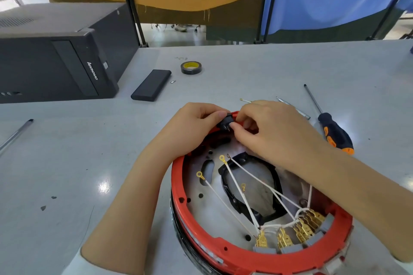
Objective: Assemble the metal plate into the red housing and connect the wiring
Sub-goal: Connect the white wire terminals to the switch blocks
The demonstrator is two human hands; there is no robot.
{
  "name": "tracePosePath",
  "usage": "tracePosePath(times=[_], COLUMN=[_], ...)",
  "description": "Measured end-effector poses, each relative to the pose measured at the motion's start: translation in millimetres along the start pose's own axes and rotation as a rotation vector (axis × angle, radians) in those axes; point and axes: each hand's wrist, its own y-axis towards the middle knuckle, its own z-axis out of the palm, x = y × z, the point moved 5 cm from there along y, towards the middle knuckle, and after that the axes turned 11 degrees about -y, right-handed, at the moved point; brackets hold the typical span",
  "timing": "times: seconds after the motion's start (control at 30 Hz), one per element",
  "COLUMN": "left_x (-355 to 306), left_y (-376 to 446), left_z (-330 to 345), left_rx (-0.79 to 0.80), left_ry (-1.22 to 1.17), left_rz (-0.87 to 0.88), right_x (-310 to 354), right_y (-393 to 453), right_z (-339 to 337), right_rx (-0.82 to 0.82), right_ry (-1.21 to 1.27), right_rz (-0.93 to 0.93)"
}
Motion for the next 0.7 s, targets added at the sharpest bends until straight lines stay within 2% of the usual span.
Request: tracePosePath(times=[0.17,0.33,0.4,0.53,0.7], left_x=[3,1,1,1,1], left_y=[-1,-2,-3,-2,-1], left_z=[-1,-1,-1,-2,-3], left_rx=[-0.007,-0.019,-0.014,-0.025,-0.033], left_ry=[0.027,0.049,0.06,0.06,0.08], left_rz=[-0.047,-0.056,-0.059,-0.057,-0.069], right_x=[-36,-80,-89,-98,-96], right_y=[15,52,62,79,82], right_z=[-16,25,44,66,71], right_rx=[-0.005,0.304,0.359,0.349,0.358], right_ry=[0.244,0.328,0.223,-0.086,-0.16], right_rz=[0.193,0.363,0.345,0.219,0.183])
